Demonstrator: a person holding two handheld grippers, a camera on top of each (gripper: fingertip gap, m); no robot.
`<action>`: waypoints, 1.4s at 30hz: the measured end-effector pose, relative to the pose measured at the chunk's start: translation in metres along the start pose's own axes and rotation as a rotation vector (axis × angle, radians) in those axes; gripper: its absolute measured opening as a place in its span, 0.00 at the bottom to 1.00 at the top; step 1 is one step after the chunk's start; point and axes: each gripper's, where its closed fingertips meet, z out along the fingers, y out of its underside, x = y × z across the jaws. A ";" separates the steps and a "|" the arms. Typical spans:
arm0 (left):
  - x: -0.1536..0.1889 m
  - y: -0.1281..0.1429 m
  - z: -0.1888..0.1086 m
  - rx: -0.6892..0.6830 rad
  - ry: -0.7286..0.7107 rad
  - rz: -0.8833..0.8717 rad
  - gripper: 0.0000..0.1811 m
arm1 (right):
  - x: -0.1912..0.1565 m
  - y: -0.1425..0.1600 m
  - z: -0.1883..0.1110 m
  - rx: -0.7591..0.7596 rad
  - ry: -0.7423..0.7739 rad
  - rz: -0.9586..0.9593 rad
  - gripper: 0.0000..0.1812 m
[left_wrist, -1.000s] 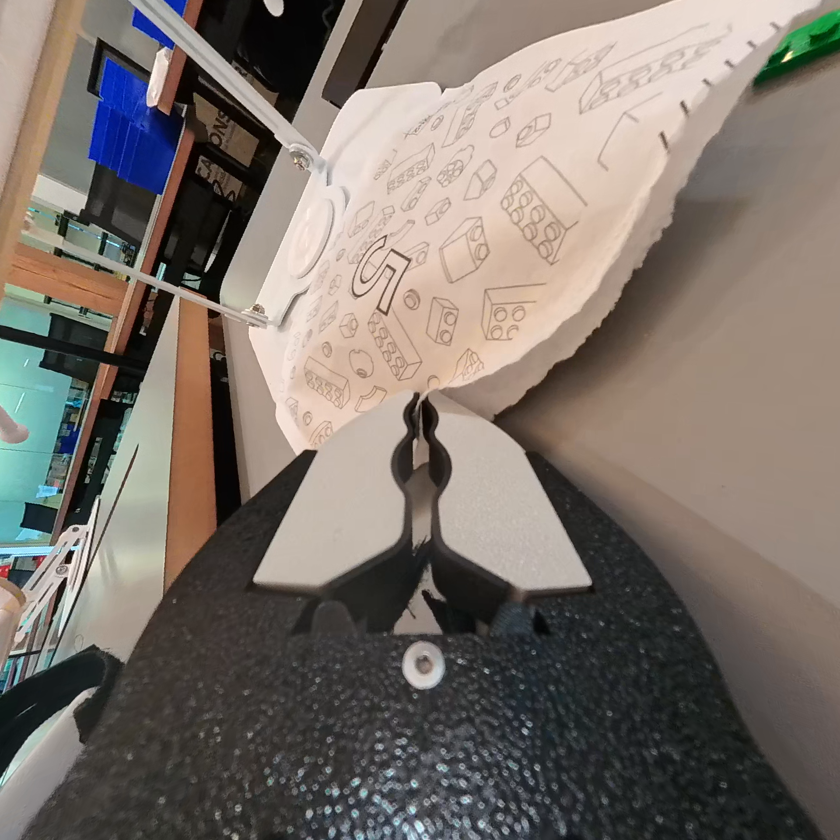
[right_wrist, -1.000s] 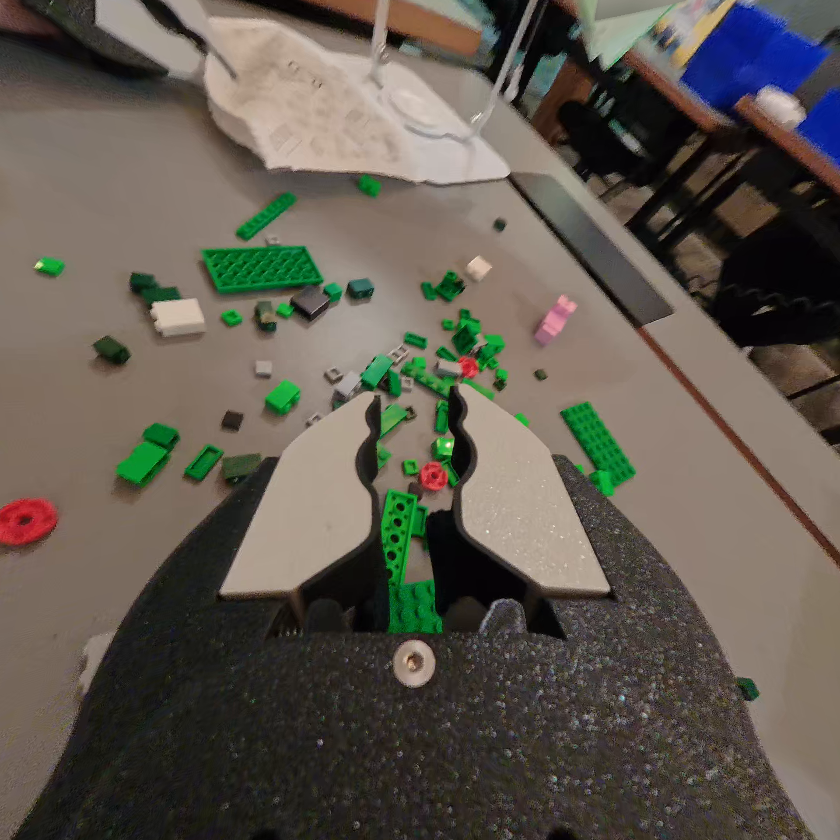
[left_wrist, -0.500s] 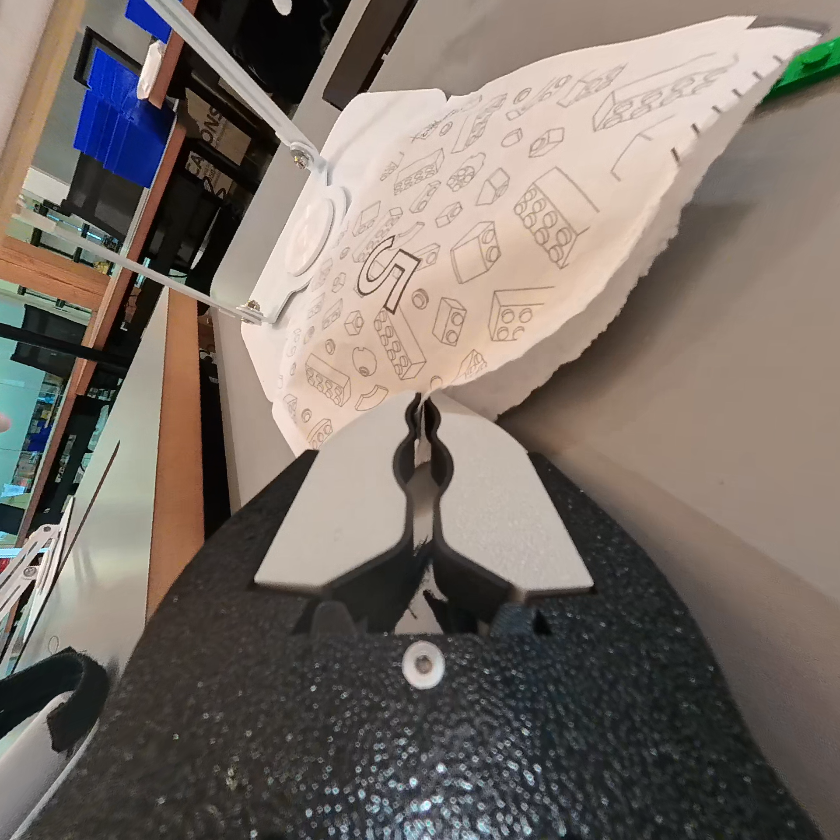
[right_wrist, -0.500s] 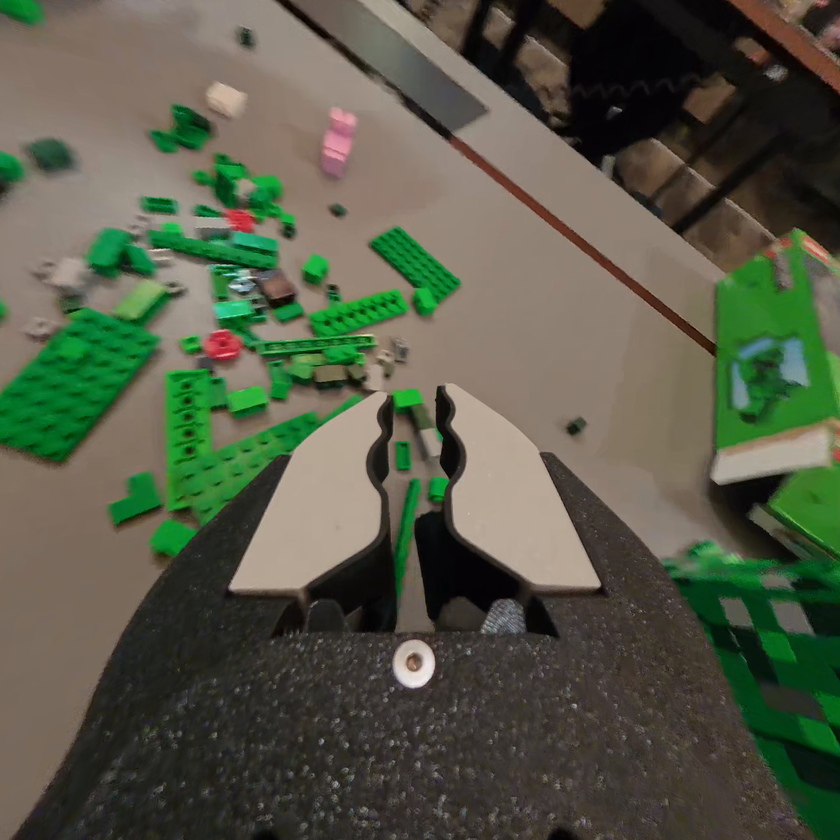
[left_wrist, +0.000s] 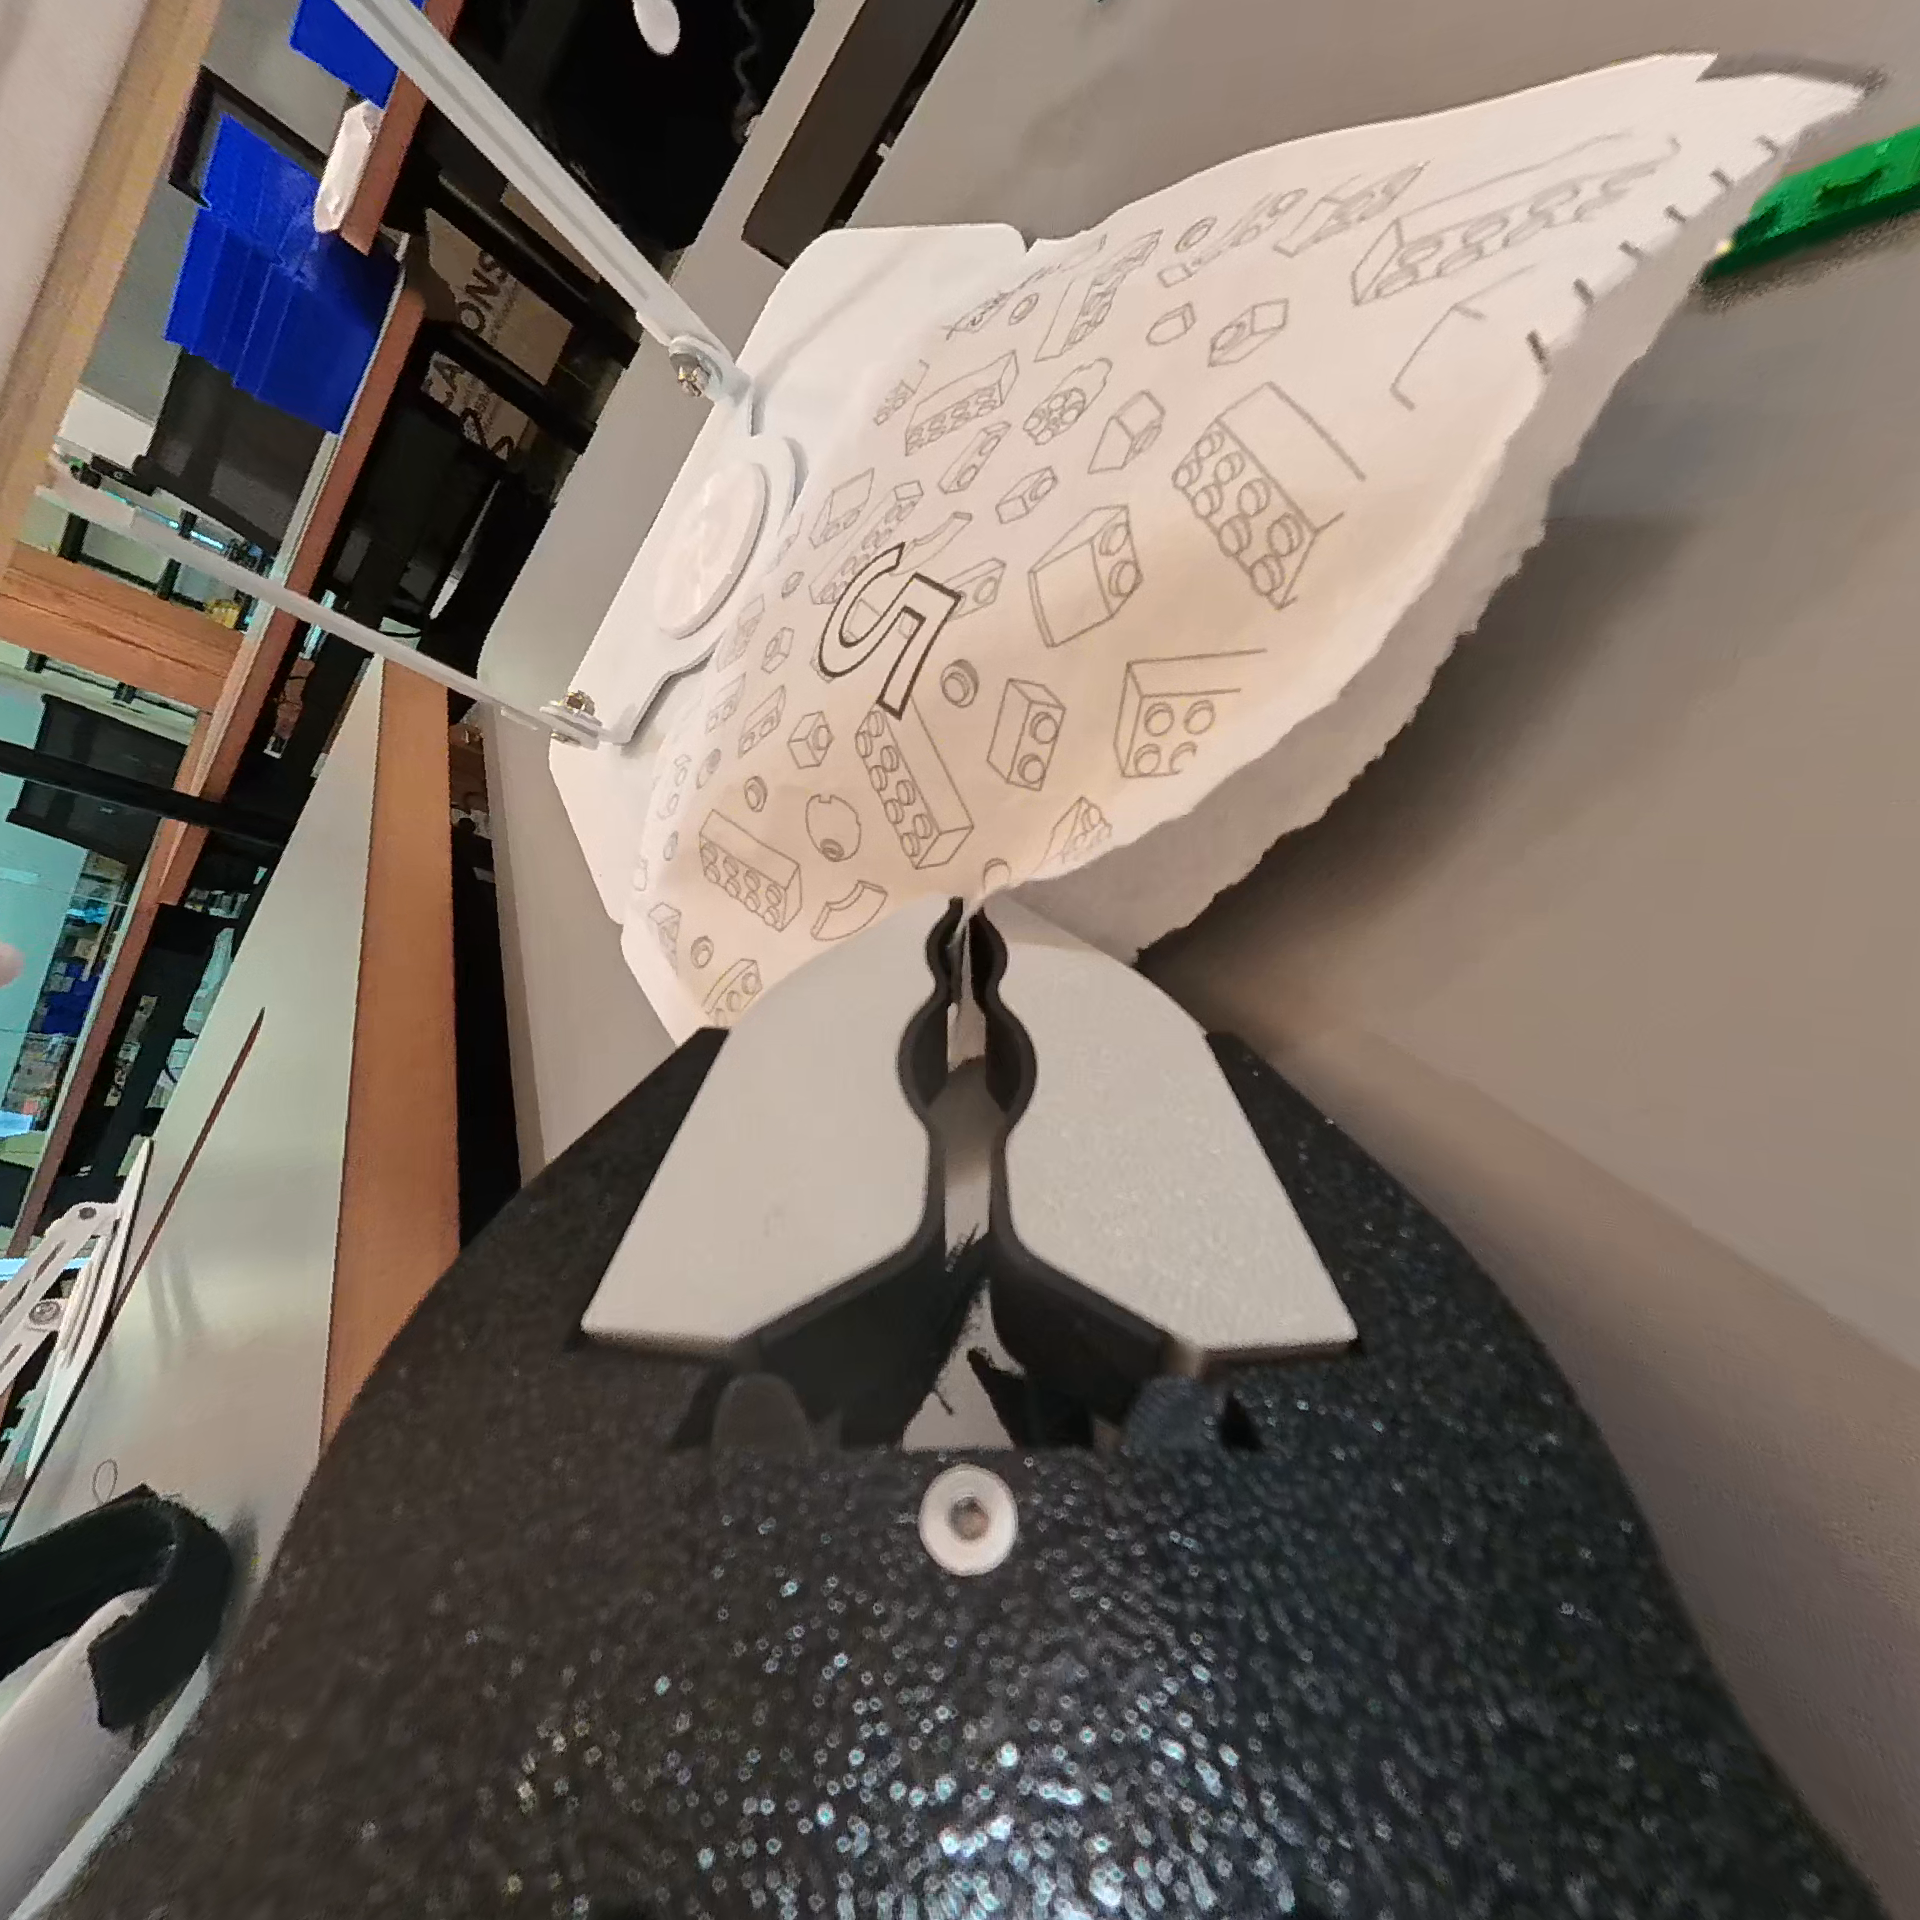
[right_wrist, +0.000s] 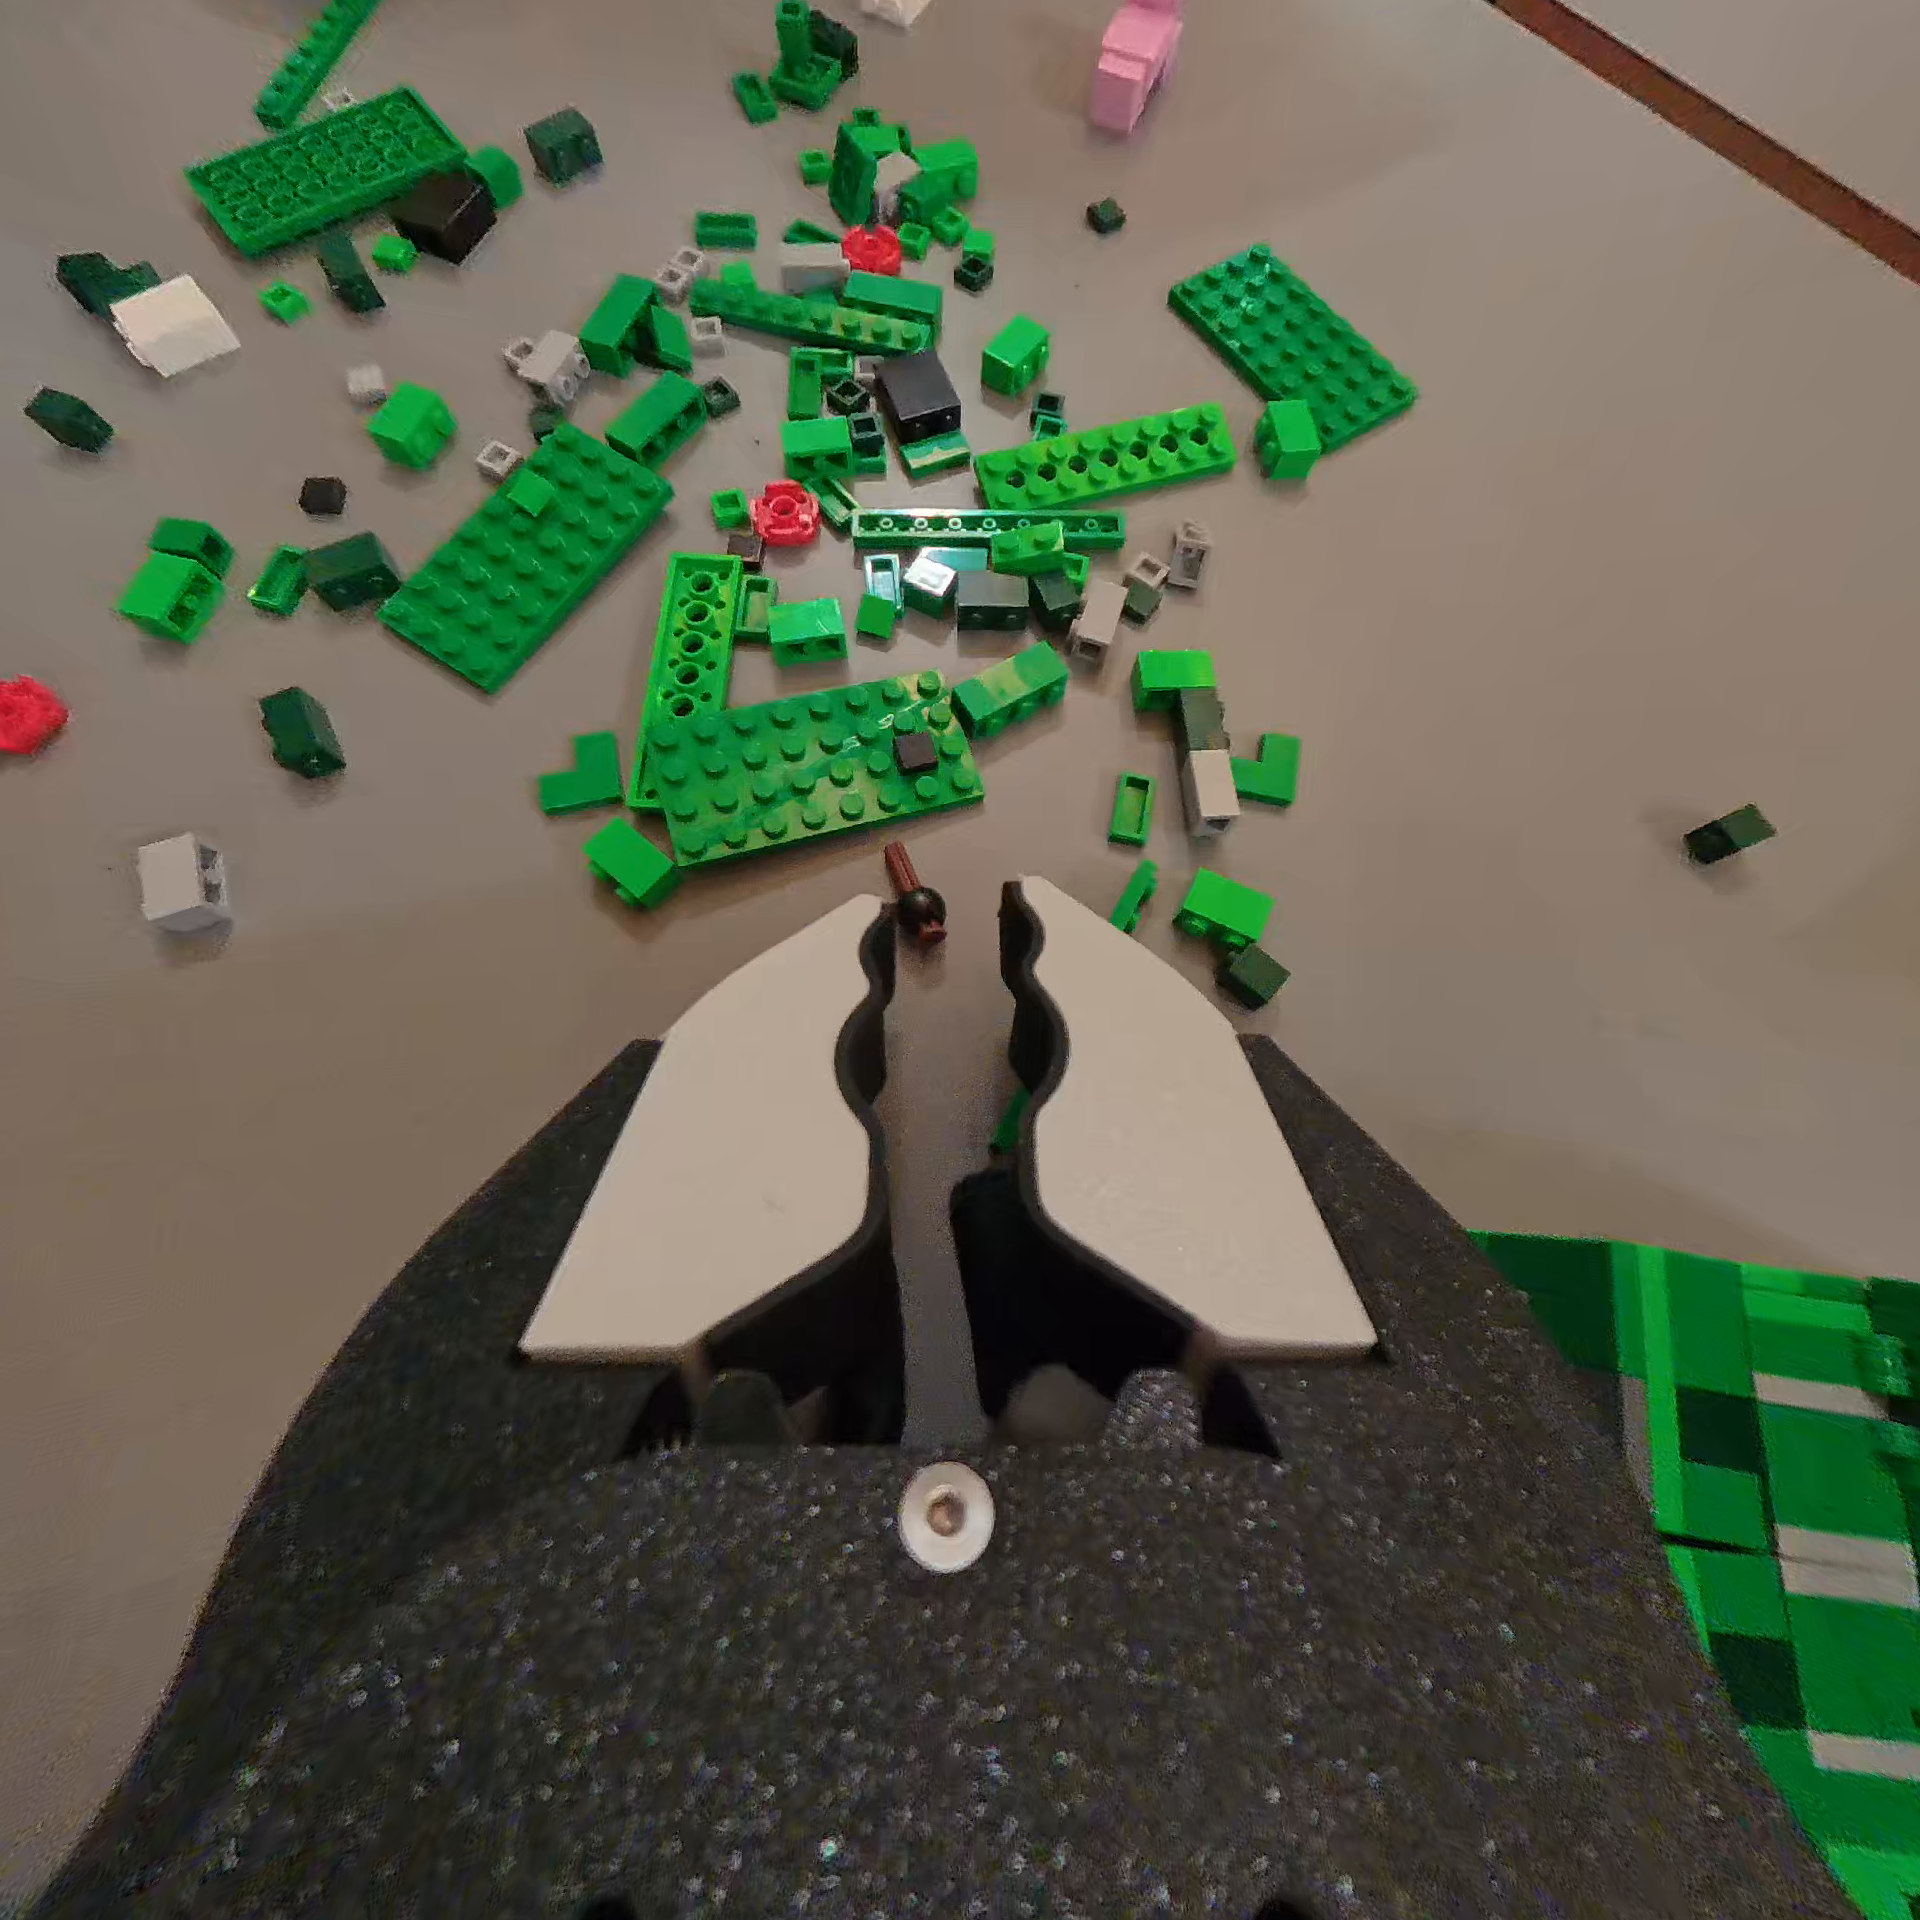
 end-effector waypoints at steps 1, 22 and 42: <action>0.000 -0.001 0.000 0.002 0.002 -0.002 0.00 | -0.001 0.001 0.002 -0.010 -0.008 -0.006 0.12; -0.013 -0.032 -0.027 0.105 0.154 -0.412 0.00 | -0.208 -0.240 0.115 0.377 -0.007 -0.407 0.05; 0.012 -0.090 -0.080 0.205 0.486 -0.599 0.00 | -0.193 -0.293 0.167 0.478 0.247 -0.363 0.08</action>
